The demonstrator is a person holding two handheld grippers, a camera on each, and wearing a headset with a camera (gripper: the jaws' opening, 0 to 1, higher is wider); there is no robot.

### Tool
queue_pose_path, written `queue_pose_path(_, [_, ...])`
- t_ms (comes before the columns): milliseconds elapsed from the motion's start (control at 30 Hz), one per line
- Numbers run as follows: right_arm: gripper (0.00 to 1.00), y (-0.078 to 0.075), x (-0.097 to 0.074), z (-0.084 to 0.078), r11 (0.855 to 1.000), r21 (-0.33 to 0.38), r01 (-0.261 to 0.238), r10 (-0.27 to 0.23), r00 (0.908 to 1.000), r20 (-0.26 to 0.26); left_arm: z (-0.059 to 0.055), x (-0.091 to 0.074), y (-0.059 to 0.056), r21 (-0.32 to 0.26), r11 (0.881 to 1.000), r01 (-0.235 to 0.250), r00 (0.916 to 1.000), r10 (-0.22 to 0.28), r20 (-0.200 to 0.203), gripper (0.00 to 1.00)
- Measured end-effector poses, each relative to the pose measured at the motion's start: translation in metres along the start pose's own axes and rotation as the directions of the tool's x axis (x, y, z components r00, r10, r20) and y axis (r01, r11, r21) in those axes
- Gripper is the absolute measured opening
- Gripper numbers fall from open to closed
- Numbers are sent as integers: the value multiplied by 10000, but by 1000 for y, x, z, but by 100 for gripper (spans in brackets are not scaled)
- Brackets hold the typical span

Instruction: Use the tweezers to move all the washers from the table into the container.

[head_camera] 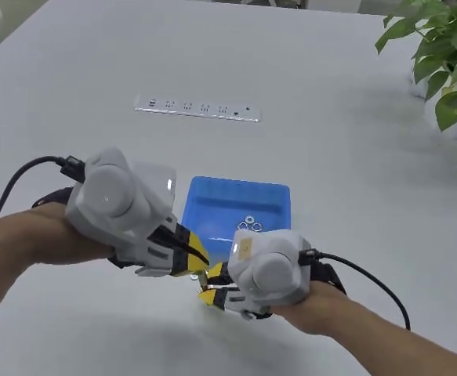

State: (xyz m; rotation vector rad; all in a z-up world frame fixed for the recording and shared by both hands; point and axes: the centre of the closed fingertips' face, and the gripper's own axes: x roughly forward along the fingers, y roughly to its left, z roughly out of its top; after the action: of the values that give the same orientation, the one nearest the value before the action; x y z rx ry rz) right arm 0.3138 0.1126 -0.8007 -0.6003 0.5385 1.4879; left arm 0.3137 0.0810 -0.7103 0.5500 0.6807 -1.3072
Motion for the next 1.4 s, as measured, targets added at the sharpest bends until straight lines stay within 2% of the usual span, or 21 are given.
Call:
queue_pose_path(400, [13,-2,1,0,10000,24,43,-43,10000,-1,-1,2,3,32,10000,-28,10000,28,-56,5])
queue_pose_path(667, [13,-2,-2,3,9999,123,72,-73,9999,87,2,3,5,-44,9999,-99,9999,100,117,5])
queue_pose_path(1133, [10,1,-4,2,9999,106,-32,32,10000,-33,3,3,1,-59,10000,-33,9999,34,127,5])
queue_pose_path(1400, [10,3,-9,5,10000,41,13,-13,10000,-24,8,-1,-1,-101,9999,-39,9996,42,290,5])
